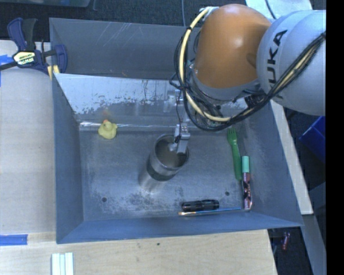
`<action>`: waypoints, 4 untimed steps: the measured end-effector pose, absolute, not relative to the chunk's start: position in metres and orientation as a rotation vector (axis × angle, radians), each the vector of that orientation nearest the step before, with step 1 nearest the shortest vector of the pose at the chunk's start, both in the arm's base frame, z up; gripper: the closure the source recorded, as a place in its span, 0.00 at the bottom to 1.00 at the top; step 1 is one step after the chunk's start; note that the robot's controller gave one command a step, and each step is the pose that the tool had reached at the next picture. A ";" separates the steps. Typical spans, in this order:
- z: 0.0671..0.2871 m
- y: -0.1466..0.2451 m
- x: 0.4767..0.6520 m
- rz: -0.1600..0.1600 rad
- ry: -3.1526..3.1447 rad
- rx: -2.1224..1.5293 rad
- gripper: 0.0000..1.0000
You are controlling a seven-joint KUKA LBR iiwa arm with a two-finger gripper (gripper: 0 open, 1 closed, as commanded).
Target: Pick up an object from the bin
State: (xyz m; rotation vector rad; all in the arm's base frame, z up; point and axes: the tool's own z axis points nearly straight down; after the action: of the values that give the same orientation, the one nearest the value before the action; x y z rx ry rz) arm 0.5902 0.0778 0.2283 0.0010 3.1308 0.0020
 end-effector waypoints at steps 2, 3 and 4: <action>0.180 0.069 0.595 0.001 3.140 -0.146 0.00; 0.142 0.067 0.610 0.004 3.113 -0.297 0.00; 0.140 0.066 0.615 0.005 3.084 -0.373 0.00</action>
Offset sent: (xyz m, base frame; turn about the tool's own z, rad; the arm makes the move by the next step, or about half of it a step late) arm 0.0242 -0.0285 -0.1583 -0.2184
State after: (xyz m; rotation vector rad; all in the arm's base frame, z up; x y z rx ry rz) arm 0.6155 0.0664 0.1402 -0.3730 3.0844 0.0046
